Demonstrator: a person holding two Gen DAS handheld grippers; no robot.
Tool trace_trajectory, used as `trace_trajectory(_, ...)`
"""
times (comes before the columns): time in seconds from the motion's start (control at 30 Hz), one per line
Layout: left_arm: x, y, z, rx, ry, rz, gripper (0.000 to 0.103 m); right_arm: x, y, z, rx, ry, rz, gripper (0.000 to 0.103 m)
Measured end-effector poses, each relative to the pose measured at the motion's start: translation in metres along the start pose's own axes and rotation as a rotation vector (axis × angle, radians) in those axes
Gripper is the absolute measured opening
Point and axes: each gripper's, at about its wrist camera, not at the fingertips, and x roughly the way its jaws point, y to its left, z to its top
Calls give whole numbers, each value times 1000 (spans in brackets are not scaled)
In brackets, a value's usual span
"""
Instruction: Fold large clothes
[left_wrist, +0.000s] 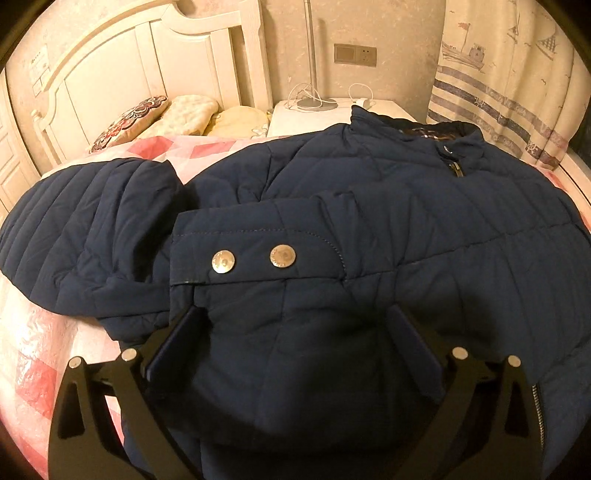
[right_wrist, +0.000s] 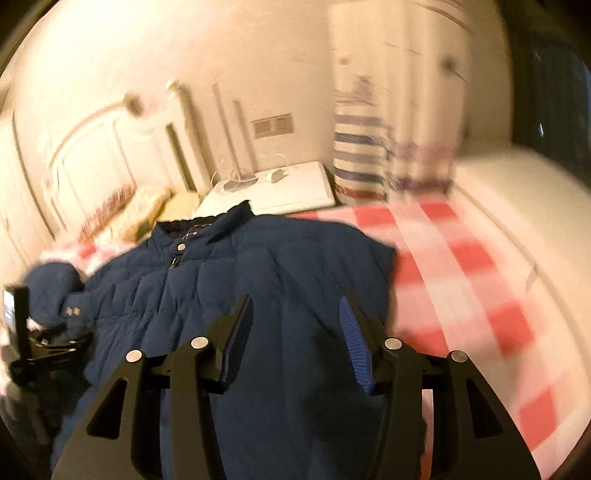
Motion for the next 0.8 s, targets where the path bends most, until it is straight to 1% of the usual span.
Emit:
trace_trajectory(0.07, 0, 0, 0, -4, -1, -4, 100, 22, 18, 13, -67, 35, -12, 47)
trace_trajectory(0.13, -1, 1, -1, -4, -1, -2, 100, 55, 32, 19, -95, 96, -25, 47)
trace_trajectory(0.2, -1, 0, -1, -2, -1, 2, 100, 97, 35, 15, -107, 191, -68, 48)
trace_trajectory(0.23, -1, 0, -1, -1, -2, 1, 100, 110, 34, 10, -115, 225, -76, 50)
trace_trajectory(0.27, -1, 0, -1, -2, -1, 1, 100, 117, 31, 5, -111, 226, -62, 50)
trace_trajectory(0.33, -1, 0, -2, -2, 0, 1, 101, 115, 27, 6, -81, 235, -54, 51)
trace_trajectory(0.4, -1, 0, -2, -4, -1, -3, 101, 103, 27, 5, -61, 248, -79, 53)
trace_trajectory(0.43, -1, 1, -2, -6, 1, -5, 101, 91, 28, 3, -48, 235, -81, 55)
trace_trajectory(0.47, 0, 1, -2, -8, 2, -8, 101, 81, 31, 1, -46, 215, -63, 56)
trace_trajectory(0.5, 0, 1, -2, -8, 2, -10, 101, 65, 36, -5, -62, 181, -26, 59)
trace_trajectory(0.53, 0, 0, -2, -9, 1, -11, 101, 60, 41, -10, -87, 169, -21, 68)
trace_trajectory(0.57, 0, 1, -2, -10, 0, -14, 101, 57, 46, -19, -118, 173, -27, 72)
trace_trajectory(0.6, 0, 1, -2, -13, 0, -18, 101, 61, 49, -31, -151, 204, -36, 73)
trace_trajectory(0.67, -1, 2, -3, -15, -1, -23, 101, 66, 51, -39, -169, 220, -44, 74)
trace_trajectory(0.7, -1, 2, -2, -15, -2, -23, 101, 66, 50, -38, -160, 225, -47, 74)
trace_trajectory(0.73, -1, 2, -2, -17, -3, -26, 101, 64, 51, -35, -142, 247, -72, 74)
trace_trajectory(0.77, -2, 3, -2, -18, -3, -27, 101, 57, 54, -33, -122, 246, -92, 74)
trace_trajectory(0.8, -2, 3, -2, -19, -4, -29, 101, 50, 57, -32, -111, 232, -86, 75)
